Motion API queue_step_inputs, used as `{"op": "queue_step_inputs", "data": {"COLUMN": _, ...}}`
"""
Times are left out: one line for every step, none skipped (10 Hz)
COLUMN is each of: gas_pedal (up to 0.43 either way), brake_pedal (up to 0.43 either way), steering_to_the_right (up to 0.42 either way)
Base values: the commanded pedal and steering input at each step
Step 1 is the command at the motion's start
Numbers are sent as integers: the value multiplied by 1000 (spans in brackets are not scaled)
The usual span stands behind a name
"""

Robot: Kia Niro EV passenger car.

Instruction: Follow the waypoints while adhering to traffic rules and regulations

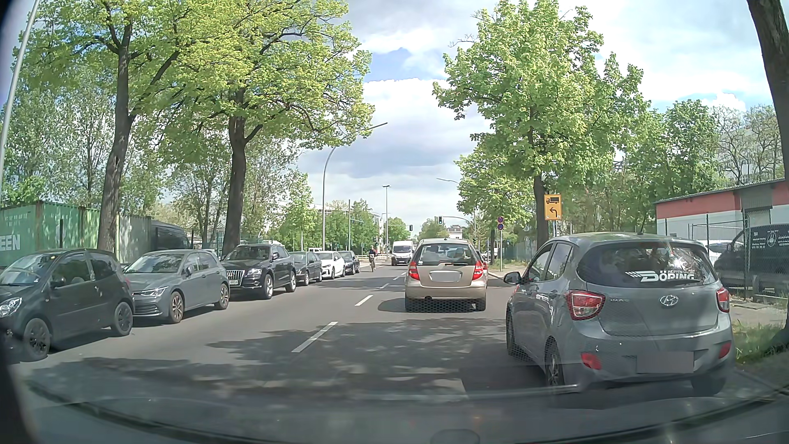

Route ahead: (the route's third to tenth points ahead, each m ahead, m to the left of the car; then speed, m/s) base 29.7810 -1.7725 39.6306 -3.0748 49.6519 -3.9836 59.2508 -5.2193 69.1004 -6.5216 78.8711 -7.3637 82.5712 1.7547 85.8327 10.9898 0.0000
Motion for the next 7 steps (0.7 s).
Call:
{"op": "queue_step_inputs", "data": {"gas_pedal": 0, "brake_pedal": 427, "steering_to_the_right": -9}}
{"op": "queue_step_inputs", "data": {"gas_pedal": 0, "brake_pedal": 427, "steering_to_the_right": -9}}
{"op": "queue_step_inputs", "data": {"gas_pedal": 0, "brake_pedal": 427, "steering_to_the_right": -9}}
{"op": "queue_step_inputs", "data": {"gas_pedal": 0, "brake_pedal": 427, "steering_to_the_right": -9}}
{"op": "queue_step_inputs", "data": {"gas_pedal": 0, "brake_pedal": 421, "steering_to_the_right": -9}}
{"op": "queue_step_inputs", "data": {"gas_pedal": 0, "brake_pedal": 421, "steering_to_the_right": -9}}
{"op": "queue_step_inputs", "data": {"gas_pedal": 0, "brake_pedal": 421, "steering_to_the_right": -9}}
